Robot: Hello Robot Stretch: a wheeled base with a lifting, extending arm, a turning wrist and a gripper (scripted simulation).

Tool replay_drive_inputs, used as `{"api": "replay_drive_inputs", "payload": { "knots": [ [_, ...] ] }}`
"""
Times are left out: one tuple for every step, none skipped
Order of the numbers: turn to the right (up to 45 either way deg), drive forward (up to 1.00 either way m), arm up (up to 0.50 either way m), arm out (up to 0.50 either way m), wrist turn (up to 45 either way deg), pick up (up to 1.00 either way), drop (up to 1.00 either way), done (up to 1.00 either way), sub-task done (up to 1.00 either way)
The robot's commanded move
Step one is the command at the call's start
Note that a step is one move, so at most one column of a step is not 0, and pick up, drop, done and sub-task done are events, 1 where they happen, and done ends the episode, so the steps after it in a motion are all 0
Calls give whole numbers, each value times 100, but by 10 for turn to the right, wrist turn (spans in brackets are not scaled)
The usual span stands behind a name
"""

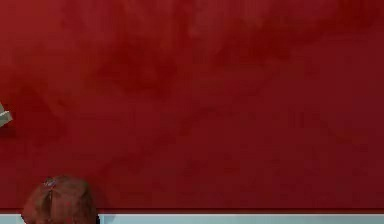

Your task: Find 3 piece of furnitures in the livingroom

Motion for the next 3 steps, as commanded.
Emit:
{"api": "replay_drive_inputs", "payload": {
  "knots": [
    [-450,0,0,0,0,0,0,0,0],
    [0,10,0,0,0,0,0,0,0],
    [450,0,0,0,0,0,0,0,0]
  ]
}}
